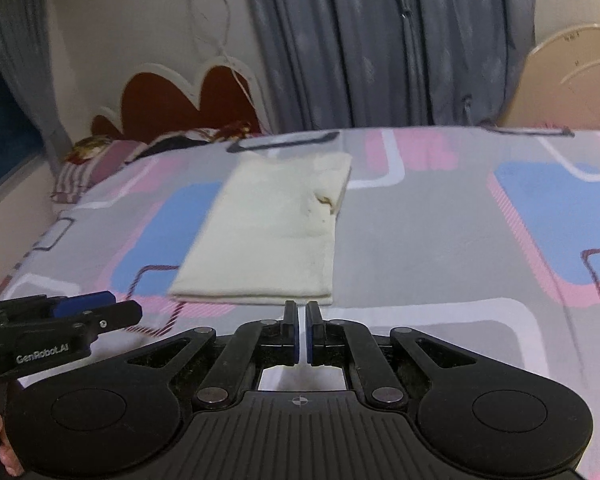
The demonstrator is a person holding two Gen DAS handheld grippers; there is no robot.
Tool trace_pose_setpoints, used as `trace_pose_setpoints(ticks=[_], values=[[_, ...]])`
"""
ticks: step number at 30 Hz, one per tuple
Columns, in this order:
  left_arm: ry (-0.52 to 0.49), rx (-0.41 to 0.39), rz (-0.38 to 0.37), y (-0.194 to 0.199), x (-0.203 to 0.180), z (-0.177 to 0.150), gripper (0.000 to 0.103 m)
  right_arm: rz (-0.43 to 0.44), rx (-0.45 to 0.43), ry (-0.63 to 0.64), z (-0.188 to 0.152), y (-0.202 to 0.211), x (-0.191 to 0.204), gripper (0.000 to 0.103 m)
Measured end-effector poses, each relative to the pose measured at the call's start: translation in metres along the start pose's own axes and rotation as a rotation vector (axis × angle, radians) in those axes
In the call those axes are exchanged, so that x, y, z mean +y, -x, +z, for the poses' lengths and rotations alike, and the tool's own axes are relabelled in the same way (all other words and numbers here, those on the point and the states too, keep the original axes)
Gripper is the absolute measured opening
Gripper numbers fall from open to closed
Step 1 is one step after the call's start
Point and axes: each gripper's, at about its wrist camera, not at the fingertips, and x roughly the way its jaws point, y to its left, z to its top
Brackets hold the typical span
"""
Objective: Fold small clothes
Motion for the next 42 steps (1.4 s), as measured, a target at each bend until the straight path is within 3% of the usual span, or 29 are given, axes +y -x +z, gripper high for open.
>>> trace_pose_setpoints(ticks=[4, 7, 12, 14, 16, 17, 18, 19, 21, 27, 42], values=[[0.020, -0.014, 0.010, 0.027, -0.012, -0.009, 0.037, 0.023, -0.036, 0.035, -0.009, 0.033, 0.010, 0.004], [0.003, -0.044, 0.010, 0.054, -0.026, -0.013, 0.045, 0.024, -0.070, 0.065, -0.018, 0.058, 0.017, 0.004], [0.012, -0.106, 0.027, 0.097, -0.045, -0.021, 0.069, 0.036, -0.114, 0.084, -0.031, 0.100, 0.027, 0.004], [0.004, -0.131, 0.044, 0.115, -0.052, -0.024, 0.091, 0.033, -0.135, 0.084, -0.037, 0.116, 0.031, 0.004], [0.001, -0.179, 0.085, 0.134, -0.058, -0.028, 0.103, 0.021, -0.151, 0.079, -0.042, 0.130, 0.032, 0.010], [-0.005, -0.197, 0.113, 0.143, -0.062, -0.031, 0.103, 0.010, -0.158, 0.077, -0.045, 0.138, 0.031, 0.043], [-0.014, -0.199, 0.132, 0.150, -0.065, -0.032, 0.103, -0.010, -0.178, 0.073, -0.049, 0.145, 0.030, 0.098], [-0.021, -0.202, 0.144, 0.157, -0.068, -0.033, 0.103, -0.027, -0.222, 0.073, -0.054, 0.154, 0.029, 0.101], [-0.011, -0.216, 0.149, 0.170, -0.069, -0.037, 0.103, -0.052, -0.259, 0.090, -0.061, 0.166, 0.031, 0.103], [0.009, -0.243, 0.181, 0.197, -0.066, -0.044, 0.103, -0.052, -0.252, 0.066, -0.072, 0.187, 0.029, 0.103], [0.003, -0.296, 0.165, 0.217, -0.075, -0.041, 0.103, -0.031, -0.289, 0.103, -0.065, 0.226, 0.030, 0.103]])
